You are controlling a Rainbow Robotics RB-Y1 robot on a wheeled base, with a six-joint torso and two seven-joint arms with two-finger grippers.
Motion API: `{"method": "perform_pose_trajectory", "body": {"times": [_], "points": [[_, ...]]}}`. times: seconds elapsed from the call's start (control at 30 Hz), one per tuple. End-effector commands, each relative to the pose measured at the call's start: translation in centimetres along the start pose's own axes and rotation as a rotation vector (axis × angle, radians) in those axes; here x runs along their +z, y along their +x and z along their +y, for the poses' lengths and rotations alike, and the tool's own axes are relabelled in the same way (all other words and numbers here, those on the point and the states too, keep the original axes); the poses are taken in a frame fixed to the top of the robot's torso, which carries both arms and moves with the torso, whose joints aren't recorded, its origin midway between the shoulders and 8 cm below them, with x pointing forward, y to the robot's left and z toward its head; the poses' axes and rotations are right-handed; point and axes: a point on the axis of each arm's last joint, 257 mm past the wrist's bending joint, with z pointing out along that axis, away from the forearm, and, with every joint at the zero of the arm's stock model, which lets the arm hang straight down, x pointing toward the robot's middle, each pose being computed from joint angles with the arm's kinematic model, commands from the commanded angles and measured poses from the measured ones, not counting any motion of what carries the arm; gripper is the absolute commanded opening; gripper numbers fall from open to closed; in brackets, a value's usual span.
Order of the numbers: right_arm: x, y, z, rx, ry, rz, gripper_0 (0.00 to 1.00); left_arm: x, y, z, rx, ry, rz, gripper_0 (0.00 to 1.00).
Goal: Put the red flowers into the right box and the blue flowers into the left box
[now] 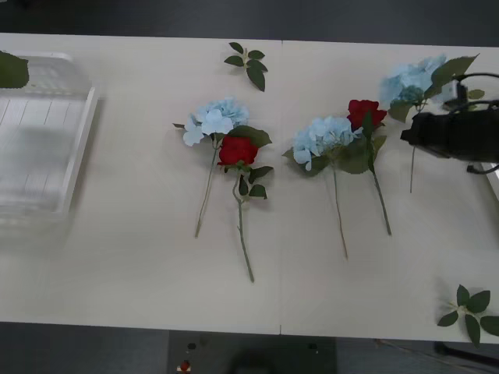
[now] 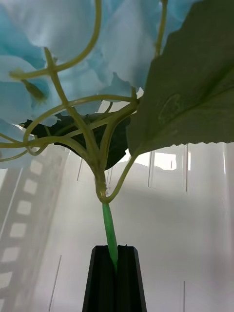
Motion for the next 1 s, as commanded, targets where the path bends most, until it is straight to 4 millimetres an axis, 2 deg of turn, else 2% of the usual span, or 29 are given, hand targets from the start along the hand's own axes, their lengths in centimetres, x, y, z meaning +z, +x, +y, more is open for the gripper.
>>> {"method": "perform_pose_trajectory", "body": {"times": [0.03, 0.07, 0.1, 0.13, 0.2, 0.33, 0.37, 0.47, 0.63, 0.7, 0.73, 0.8, 0.83, 1.0], "points": [[-7.8, -8.3, 2.7, -0.003, -0.058, -0.05, 0.0, 1.2, -1.9, 2.0, -0.029, -0.041, -0.042, 0.0], [-9.2, -9.1, 3.3, 0.014, -0.082, -0.046, 0.0, 1.8, -1.9, 2.0, -0.031, -0.043, -0.039, 0.0], [-9.6, -9.4, 3.4, 0.021, -0.088, -0.046, 0.0, 1.9, -1.8, 2.0, -0.029, -0.045, -0.037, 0.0], [-11.6, -10.5, 4.7, 0.04, -0.135, -0.044, 0.0, 2.7, -1.7, 2.0, -0.024, -0.05, -0.031, 0.0], [-13.6, -11.6, 6.0, 0.046, -0.18, -0.044, 0.0, 3.5, -1.7, 1.9, -0.024, -0.054, -0.028, 0.0], [-17.7, -12.7, 8.7, 0.031, -0.272, -0.017, 0.0, 5.0, -1.7, 2.0, -0.027, -0.063, -0.03, 0.0], [-18.3, -12.8, 9.1, 0.027, -0.286, -0.013, 0.0, 5.1, -1.7, 2.0, -0.026, -0.065, -0.032, 0.0], [-20.5, -12.3, 12.1, 0.005, -0.39, 0.024, 0.0, 5.4, -1.5, 2.0, -0.028, -0.066, -0.035, 0.0], [-21.5, -10.4, 15.9, -0.132, -0.48, 0.069, 0.0, 5.4, -1.5, 2.0, -0.034, -0.067, -0.035, 0.01], [-21.6, -9.6, 17.2, -0.2, -0.496, 0.079, 0.0, 5.4, -1.5, 2.0, -0.035, -0.066, -0.036, 0.32], [-21.6, -9.2, 18.0, -0.232, -0.511, 0.081, 0.0, 5.4, -1.4, 2.1, -0.034, -0.067, -0.033, 0.62], [-21.3, -8.5, 19.2, -0.284, -0.529, 0.081, 0.0, 5.4, -1.4, 2.0, -0.034, -0.066, -0.034, 0.89], [-21.1, -8.3, 19.5, -0.301, -0.53, 0.078, 0.0, 5.4, -1.4, 2.0, -0.034, -0.066, -0.034, 0.99], [-18.5, -6.9, 22.6, -0.477, -0.509, -0.019, 0.0, 5.4, -1.5, 2.1, -0.029, -0.069, -0.035, 1.0]]}}
